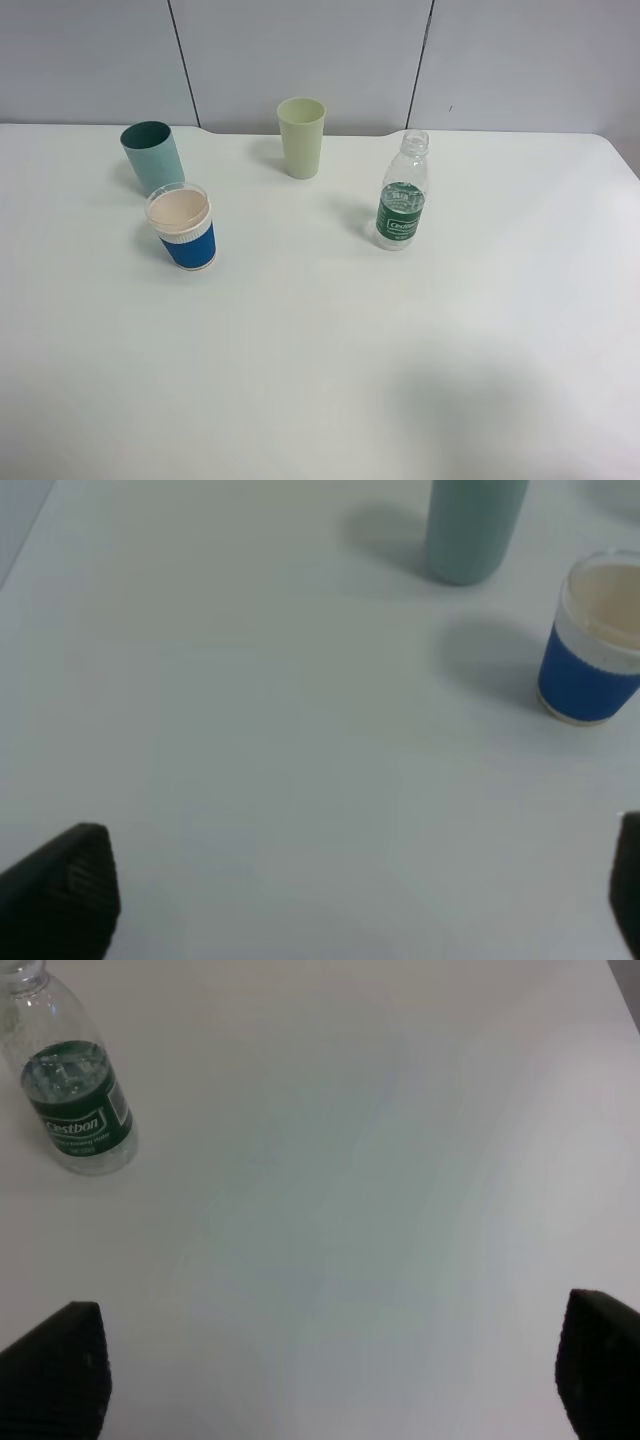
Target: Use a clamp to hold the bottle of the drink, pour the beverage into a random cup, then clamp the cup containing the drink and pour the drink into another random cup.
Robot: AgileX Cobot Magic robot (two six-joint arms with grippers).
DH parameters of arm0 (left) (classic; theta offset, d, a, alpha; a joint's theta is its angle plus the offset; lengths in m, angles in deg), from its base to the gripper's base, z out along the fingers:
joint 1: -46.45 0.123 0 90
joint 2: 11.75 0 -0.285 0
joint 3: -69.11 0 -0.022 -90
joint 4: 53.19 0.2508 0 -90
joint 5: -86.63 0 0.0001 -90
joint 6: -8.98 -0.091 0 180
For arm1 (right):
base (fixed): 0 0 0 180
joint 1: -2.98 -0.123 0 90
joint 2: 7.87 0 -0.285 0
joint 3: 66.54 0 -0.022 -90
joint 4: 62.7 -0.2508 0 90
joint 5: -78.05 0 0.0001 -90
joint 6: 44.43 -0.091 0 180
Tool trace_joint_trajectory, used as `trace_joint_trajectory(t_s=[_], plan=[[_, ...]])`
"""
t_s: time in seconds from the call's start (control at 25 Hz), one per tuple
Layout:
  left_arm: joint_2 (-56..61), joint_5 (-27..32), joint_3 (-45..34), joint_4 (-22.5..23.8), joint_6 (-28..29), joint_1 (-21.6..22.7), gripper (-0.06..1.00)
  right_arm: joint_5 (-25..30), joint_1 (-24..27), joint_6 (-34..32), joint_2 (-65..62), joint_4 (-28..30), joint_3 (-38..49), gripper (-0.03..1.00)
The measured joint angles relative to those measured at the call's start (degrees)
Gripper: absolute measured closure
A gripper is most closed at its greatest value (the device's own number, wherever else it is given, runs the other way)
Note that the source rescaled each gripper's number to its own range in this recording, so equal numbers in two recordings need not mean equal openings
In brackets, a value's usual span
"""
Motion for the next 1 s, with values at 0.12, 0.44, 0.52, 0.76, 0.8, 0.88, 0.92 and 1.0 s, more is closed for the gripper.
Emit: trace_joint_trajectory(t_s=[0.12, 0.44, 0.52, 0.76, 0.8, 0.88, 0.92, 1.0], plan=[[0.0, 0.0, 0.0, 0.0, 0.0, 0.0, -0.05, 0.0, 0.0, 0.0, 0.0, 0.0, 0.0, 0.19], [0.0, 0.0, 0.0, 0.0, 0.0, 0.0, -0.06, 0.0, 0.0, 0.0, 0.0, 0.0, 0.0, 0.19], [0.0, 0.0, 0.0, -0.07, 0.0, 0.0, -0.06, 0.0, 0.0, 0.0, 0.0, 0.0, 0.0, 0.19], [0.0, 0.0, 0.0, -0.07, -0.06, 0.0, -0.06, 0.0, 0.0, 0.0, 0.0, 0.0, 0.0, 0.19], [0.0, 0.0, 0.0, -0.07, -0.06, 0.0, -0.06, 0.0, 0.0, 0.0, 0.0, 0.0, 0.0, 0.19], [0.0, 0.0, 0.0, -0.07, -0.06, 0.0, -0.06, 0.0, 0.0, 0.0, 0.0, 0.0, 0.0, 0.19], [0.0, 0.0, 0.0, -0.07, -0.06, 0.0, -0.06, 0.0, 0.0, 0.0, 0.0, 0.0, 0.0, 0.19], [0.0, 0.0, 0.0, -0.07, -0.06, 0.0, -0.06, 0.0, 0.0, 0.0, 0.0, 0.0, 0.0, 0.19]])
